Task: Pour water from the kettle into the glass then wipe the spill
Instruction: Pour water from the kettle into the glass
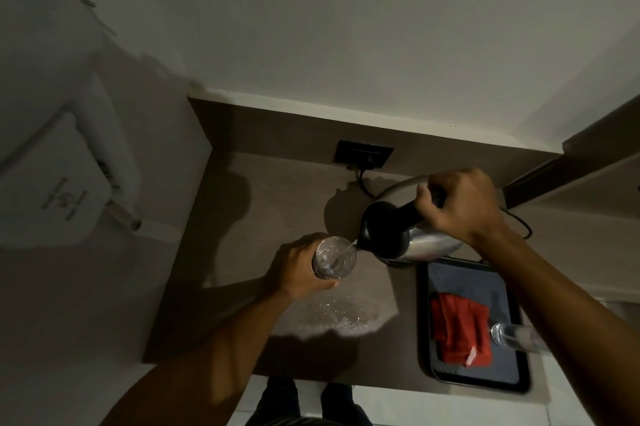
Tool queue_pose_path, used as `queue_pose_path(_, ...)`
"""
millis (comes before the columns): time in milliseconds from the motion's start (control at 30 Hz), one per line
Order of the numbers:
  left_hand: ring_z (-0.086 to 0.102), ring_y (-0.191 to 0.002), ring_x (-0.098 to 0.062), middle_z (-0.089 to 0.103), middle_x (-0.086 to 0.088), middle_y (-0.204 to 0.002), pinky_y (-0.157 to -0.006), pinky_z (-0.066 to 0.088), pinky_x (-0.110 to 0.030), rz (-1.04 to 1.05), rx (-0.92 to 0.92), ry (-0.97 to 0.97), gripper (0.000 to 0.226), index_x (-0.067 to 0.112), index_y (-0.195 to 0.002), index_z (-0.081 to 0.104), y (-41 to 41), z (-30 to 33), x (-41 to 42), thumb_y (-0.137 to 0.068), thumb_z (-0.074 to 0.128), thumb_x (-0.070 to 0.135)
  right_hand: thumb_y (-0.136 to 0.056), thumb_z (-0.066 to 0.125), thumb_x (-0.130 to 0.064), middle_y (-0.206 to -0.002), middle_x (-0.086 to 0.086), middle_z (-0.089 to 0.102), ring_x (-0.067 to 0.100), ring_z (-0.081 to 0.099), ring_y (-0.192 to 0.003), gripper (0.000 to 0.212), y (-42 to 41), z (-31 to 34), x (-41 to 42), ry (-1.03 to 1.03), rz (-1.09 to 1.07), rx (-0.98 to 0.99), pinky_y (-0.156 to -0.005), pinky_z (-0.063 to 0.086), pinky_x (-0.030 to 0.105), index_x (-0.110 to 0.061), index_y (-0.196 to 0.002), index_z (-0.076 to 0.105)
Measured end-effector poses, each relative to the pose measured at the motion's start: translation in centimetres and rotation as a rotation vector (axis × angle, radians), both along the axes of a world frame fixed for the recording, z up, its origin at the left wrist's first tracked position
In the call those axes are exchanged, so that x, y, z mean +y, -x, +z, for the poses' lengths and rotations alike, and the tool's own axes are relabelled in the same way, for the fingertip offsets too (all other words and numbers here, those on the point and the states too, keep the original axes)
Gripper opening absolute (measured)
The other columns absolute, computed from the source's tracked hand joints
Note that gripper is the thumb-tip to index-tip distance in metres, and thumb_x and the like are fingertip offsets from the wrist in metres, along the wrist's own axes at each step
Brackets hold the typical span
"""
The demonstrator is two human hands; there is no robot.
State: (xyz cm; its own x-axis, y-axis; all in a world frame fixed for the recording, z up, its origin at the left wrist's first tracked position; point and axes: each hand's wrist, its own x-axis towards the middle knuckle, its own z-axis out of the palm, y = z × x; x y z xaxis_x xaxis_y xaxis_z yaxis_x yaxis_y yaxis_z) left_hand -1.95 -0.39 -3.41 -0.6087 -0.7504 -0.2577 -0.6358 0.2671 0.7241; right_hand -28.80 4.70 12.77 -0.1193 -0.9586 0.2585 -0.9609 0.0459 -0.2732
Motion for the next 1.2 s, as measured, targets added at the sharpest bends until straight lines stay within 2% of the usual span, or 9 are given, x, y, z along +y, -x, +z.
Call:
queue_pose_path(100,0.059,-0.126,-0.016,0.063,0.001,-0.136,-0.105,0.050,-0.033,-0.011,-0.018,0.006,0.094,0.025,-0.140,0.049,0.0,-0.2,-0.1,-0.059,0.091,0.045,-0.086,0.040,-0.041,-0.039,0.002,0.046,0.021,0.041,-0.033,0.048,-0.1,0.8,-0.2,-0.004,0.018,0.046,-0.047,0.027,0.019,-0.015,-0.047,0.052)
queue_pose_path(300,0.058,-0.127,-0.016,0.063,0.002,-0.137,-0.106,0.050,-0.032,-0.007,-0.023,-0.004,0.095,0.026,-0.142,0.048,-0.1,-0.5,0.0,-0.059,0.091,0.045,-0.087,0.037,-0.043,-0.040,0.006,0.049,0.024,0.045,-0.034,0.052,-0.2,2.6,-0.4,-0.013,0.033,0.095,-0.045,0.041,0.028,-0.012,-0.048,0.053)
queue_pose_path(400,0.057,-0.128,-0.016,0.062,0.001,-0.138,-0.107,0.050,-0.034,-0.016,-0.025,-0.019,0.095,0.025,-0.143,0.048,-0.1,-0.5,-0.1,-0.060,0.090,0.045,-0.087,0.036,-0.045,-0.040,0.007,0.050,0.025,0.046,-0.034,0.054,-0.2,3.3,-0.5,-0.022,0.047,0.139,-0.044,0.042,0.028,-0.011,-0.048,0.053)
queue_pose_path(600,0.060,-0.124,-0.016,0.064,0.003,-0.135,-0.104,0.053,-0.037,-0.030,-0.028,0.019,0.093,0.027,-0.140,0.049,-0.2,-0.5,-0.2,-0.059,0.089,0.050,-0.088,0.036,-0.046,-0.040,0.005,0.045,0.024,0.041,-0.035,0.055,0.1,4.5,-0.6,-0.013,0.053,0.219,-0.045,0.035,0.027,-0.013,-0.046,0.047)
queue_pose_path(733,0.061,-0.123,-0.015,0.065,0.004,-0.133,-0.102,0.054,-0.036,-0.040,-0.012,0.040,0.093,0.028,-0.139,0.049,-0.3,-0.5,-0.2,-0.059,0.089,0.052,-0.090,0.034,-0.049,-0.039,0.002,0.039,0.020,0.033,-0.034,0.055,0.0,5.1,-0.6,-0.020,0.080,0.247,-0.050,0.020,0.023,-0.016,-0.047,0.044)
queue_pose_path(800,0.061,-0.124,-0.015,0.065,0.004,-0.134,-0.102,0.054,-0.036,-0.034,-0.020,0.031,0.093,0.028,-0.139,0.049,-0.3,-0.5,-0.1,-0.059,0.089,0.051,-0.090,0.035,-0.048,-0.039,0.002,0.039,0.018,0.030,-0.034,0.054,-0.1,5.4,-0.6,-0.020,0.080,0.246,-0.053,0.018,0.023,-0.015,-0.047,0.044)
queue_pose_path(1067,0.060,-0.125,-0.017,0.064,0.002,-0.136,-0.103,0.053,-0.038,-0.033,-0.037,0.018,0.096,0.028,-0.142,0.047,-0.2,-0.5,-0.2,-0.059,0.089,0.051,-0.088,0.035,-0.047,-0.039,0.004,0.041,0.021,0.033,-0.034,0.052,-0.5,6.2,-0.5,-0.042,0.077,0.280,-0.054,0.019,0.023,-0.015,-0.048,0.043)
queue_pose_path(1200,0.061,-0.124,-0.018,0.064,0.003,-0.135,-0.102,0.054,-0.039,-0.040,-0.039,0.039,0.097,0.027,-0.141,0.049,-0.2,-0.4,-0.2,-0.057,0.089,0.054,-0.088,0.034,-0.048,-0.041,0.007,0.045,0.025,0.041,-0.036,0.055,-0.7,6.4,-0.5,-0.081,0.088,0.283,-0.053,0.030,0.027,-0.012,-0.049,0.048)
